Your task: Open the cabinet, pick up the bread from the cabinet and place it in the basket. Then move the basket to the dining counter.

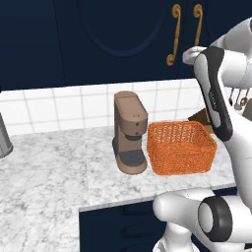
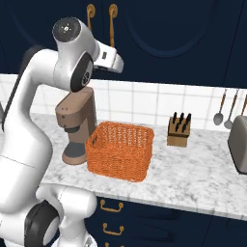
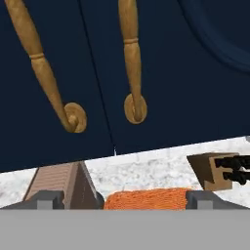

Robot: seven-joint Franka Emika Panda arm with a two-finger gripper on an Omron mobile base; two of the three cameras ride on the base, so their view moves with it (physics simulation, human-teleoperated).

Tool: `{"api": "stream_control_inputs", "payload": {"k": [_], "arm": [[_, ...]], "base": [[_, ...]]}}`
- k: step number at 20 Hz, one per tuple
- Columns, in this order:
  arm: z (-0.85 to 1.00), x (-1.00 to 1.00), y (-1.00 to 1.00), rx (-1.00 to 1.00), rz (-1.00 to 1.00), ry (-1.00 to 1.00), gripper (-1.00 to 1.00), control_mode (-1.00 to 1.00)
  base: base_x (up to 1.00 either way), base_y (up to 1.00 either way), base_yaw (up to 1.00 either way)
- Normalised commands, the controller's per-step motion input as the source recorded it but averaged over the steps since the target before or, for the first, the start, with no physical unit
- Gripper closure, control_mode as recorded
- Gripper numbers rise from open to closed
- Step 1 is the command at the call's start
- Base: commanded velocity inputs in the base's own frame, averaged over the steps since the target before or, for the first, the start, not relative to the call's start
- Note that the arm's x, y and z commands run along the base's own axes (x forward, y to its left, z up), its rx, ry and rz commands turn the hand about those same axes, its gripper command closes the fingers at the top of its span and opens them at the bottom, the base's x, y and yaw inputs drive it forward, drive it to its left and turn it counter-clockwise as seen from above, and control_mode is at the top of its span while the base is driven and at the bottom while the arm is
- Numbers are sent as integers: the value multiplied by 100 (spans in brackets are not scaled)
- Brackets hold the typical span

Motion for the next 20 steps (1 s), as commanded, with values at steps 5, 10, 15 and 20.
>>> {"api": "stream_control_inputs", "payload": {"k": [5, 10, 15, 20], "arm": [[14, 51, -3, 1, -5, -21, -100, -100], [0, 45, -22, 1, -1, -11, -100, -100], [0, 58, -4, 0, -5, -4, -100, -100], [0, 58, -3, 1, -4, 0, -100, -100]], "base": [[0, 0, 0], [0, 0, 0], [0, 0, 0], [0, 0, 0]]}}
